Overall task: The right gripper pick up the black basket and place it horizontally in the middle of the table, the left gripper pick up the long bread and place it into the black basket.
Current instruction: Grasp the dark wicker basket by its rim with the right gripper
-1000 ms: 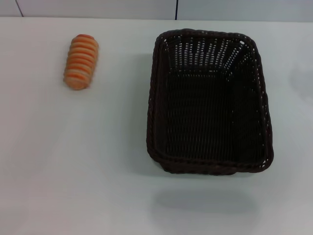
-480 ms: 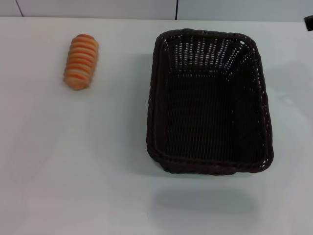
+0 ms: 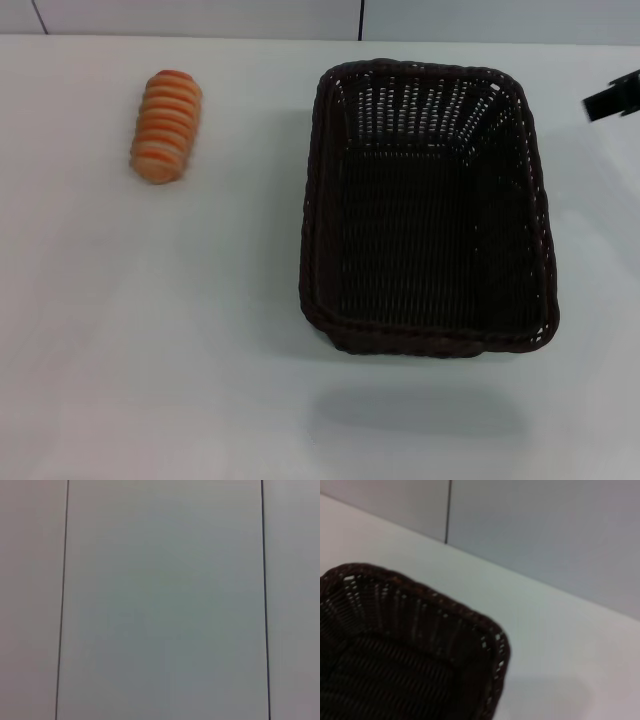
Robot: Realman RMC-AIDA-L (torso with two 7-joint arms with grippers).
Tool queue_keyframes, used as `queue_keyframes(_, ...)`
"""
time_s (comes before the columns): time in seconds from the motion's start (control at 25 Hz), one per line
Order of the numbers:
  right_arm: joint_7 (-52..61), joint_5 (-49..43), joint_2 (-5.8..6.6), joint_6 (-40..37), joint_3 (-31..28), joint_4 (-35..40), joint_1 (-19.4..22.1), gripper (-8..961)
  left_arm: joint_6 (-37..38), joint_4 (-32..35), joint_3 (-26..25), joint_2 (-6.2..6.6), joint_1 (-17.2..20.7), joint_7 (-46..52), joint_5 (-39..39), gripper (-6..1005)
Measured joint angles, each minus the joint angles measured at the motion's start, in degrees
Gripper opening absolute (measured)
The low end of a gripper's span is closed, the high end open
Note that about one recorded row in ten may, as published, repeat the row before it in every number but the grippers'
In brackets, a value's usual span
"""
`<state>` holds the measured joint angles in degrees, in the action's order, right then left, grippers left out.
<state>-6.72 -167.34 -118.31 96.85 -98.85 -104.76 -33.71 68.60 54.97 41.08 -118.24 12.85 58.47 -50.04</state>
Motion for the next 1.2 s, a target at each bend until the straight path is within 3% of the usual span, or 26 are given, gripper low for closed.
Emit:
queue_keyframes(0.08,1.2,0.0,-0.52,0.2,0.7,1.6,-0.6,640,0.3,0.8,-0.3,-0.06,-0.1,0.0,0.0,839)
queue_keyframes(0.6,8.9,0.1,-0.52,-1.7,6.4,0.7,-0.9,640,1.3,0.9,-0.9,0.06,-0.8,-0.5,-0.3,839)
queue_keyframes(0.8,12.3,0.1,-0.56,-7.0,7.4,-3.2,3.8,641,2.8,0.9,-2.1,0.06,-0.8,-0.5,-0.4,839)
queue_keyframes(0.96,15.0,0.0,-0.53,-12.5,6.8,-6.5,10.0,641,3.1,0.9,-2.6,0.14,-0.8,-0.5,-0.5,839)
queue_keyframes(1.2,16.6,0.1,-0.58,-15.4,7.2,-5.9,12.9,641,3.1,0.9,-2.8,0.22,-0.9,-0.6,-1.0,839)
